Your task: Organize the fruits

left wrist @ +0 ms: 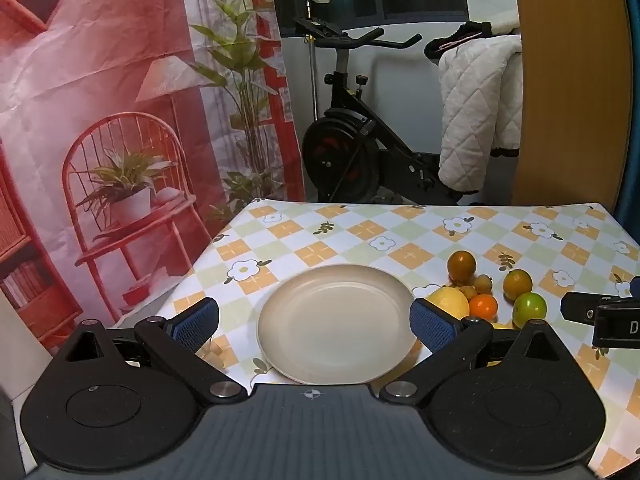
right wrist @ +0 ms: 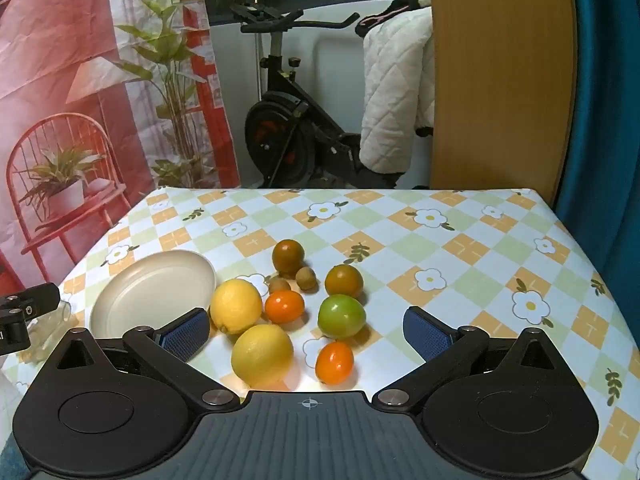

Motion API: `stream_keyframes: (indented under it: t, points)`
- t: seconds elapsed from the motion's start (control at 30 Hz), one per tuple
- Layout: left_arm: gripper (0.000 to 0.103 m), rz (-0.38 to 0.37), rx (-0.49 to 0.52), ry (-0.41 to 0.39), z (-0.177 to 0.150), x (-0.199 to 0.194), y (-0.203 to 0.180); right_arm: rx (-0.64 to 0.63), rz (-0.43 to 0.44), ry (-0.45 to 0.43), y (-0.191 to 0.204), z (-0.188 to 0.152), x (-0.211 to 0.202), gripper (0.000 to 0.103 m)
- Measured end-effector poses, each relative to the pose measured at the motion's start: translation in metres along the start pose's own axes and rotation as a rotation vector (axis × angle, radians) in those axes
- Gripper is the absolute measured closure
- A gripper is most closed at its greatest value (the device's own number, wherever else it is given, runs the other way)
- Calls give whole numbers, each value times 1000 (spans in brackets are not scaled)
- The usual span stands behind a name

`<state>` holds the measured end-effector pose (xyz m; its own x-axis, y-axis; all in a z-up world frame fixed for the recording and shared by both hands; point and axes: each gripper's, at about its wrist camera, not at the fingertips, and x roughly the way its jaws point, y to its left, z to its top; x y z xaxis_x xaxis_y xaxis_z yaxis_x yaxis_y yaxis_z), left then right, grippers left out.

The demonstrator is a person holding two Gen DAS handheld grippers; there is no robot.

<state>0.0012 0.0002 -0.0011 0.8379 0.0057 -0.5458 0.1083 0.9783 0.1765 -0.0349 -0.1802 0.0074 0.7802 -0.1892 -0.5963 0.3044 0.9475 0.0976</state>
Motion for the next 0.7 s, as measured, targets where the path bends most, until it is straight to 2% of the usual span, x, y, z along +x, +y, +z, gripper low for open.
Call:
stream_keyframes:
  t: [0.7]
  points:
    - [1,28,-8,-2,-2,-2,0,-10,0,18,3,0,3,0]
